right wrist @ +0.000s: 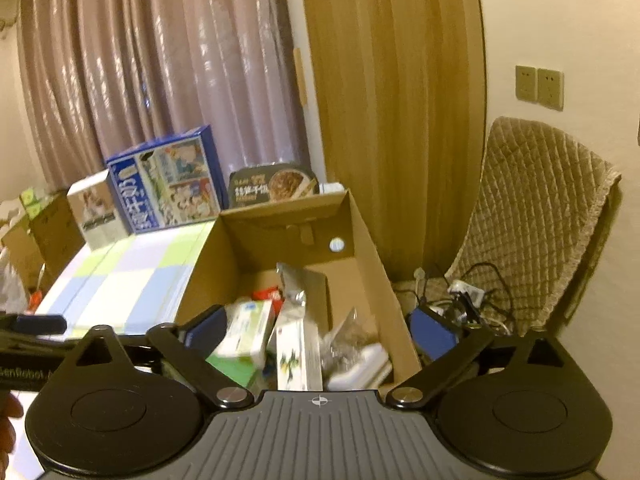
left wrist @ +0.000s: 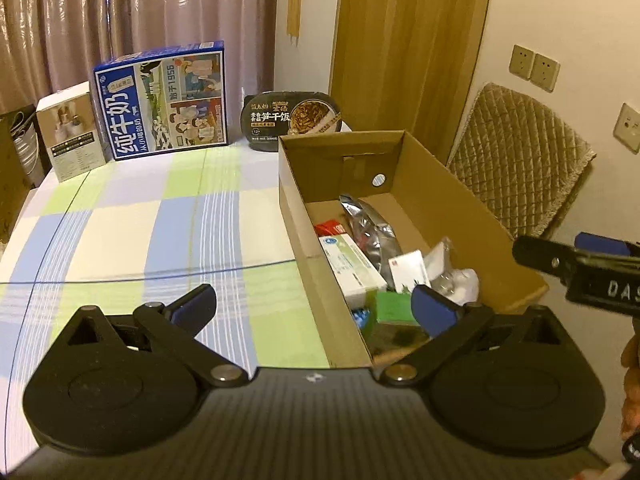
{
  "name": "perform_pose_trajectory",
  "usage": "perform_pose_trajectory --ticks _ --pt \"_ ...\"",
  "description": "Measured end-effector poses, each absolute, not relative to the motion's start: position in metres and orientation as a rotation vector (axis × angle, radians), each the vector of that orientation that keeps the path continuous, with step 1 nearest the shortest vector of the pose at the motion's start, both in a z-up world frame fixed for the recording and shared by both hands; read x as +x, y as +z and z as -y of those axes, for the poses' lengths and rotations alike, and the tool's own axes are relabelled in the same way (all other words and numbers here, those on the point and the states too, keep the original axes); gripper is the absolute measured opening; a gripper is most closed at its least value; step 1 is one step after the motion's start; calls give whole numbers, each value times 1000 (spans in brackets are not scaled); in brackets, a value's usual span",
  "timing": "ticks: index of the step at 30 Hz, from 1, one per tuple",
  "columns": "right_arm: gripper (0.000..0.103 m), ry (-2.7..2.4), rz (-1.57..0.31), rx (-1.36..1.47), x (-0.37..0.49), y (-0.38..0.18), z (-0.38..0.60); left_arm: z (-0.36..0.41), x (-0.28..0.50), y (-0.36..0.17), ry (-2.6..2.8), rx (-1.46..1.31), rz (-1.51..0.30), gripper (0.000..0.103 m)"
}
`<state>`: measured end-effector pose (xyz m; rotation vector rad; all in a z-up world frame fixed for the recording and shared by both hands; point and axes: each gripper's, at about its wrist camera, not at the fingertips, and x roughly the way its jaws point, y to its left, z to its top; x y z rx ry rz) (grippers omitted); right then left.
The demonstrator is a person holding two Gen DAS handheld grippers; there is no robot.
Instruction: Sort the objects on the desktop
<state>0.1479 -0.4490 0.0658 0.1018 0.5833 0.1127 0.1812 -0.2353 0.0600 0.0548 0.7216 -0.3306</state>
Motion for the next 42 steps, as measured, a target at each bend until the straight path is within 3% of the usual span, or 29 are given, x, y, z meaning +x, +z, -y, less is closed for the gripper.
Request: perform_pose_trajectory --ticks 20,42 --pt "101 113 -701 104 23 74 435 199 52 82 -301 -18 -708 102" --pt "101 141 -693 88 11 80 422 194 38 80 -299 -28 -708 102"
